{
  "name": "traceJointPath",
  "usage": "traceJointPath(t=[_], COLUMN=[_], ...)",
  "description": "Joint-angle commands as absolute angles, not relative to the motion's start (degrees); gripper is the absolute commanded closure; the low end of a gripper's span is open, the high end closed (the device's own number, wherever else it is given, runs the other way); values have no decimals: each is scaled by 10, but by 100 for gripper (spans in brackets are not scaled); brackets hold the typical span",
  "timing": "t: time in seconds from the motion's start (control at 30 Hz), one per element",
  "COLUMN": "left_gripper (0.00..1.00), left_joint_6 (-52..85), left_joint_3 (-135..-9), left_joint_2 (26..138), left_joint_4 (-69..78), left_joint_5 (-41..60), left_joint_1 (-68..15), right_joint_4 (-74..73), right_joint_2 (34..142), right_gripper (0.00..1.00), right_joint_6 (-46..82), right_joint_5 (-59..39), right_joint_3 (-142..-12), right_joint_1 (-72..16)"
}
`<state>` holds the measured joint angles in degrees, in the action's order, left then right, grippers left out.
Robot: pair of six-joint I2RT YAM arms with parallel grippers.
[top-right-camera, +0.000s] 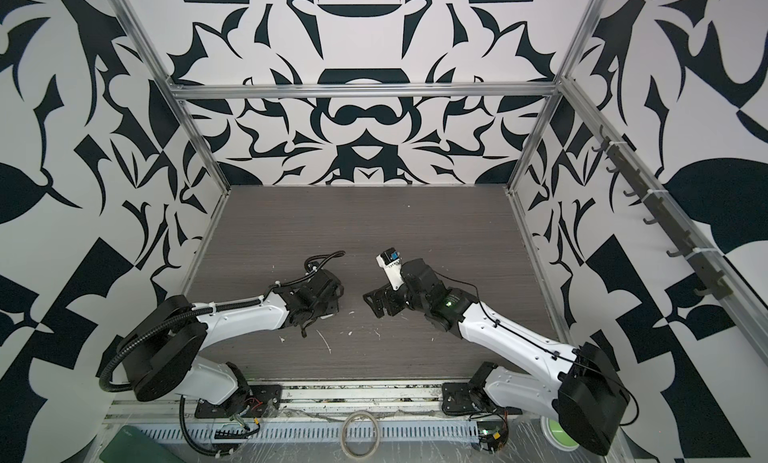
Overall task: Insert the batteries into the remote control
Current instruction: 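Set the white remote flat on the table with the left gripper, then open the left gripper and lift it away from the remote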
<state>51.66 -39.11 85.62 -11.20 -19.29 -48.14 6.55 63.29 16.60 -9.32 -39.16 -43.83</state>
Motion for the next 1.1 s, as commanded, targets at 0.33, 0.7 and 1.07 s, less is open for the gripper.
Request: traceJointPath(t=[0.33, 0.7, 1.07], left_gripper=[48, 24, 1], left_joint_6=[519, 511, 484], left_joint_3=[-381, -370, -354], left_joint_2=[860, 829, 757], left_joint_4=[-176, -171, -175], left_joint_5=[-173, -171, -190], left_joint_1=[-487, -487, -486], right_joint_4=[60, 69, 52], right_joint_2=[623, 628, 618], right_gripper=[2, 2, 1], right_joint_6=[174, 174, 163], right_joint_5=[-83, -70, -17], right_joint_3=[-407, -415, -388], right_joint_1=[-432, -432, -429])
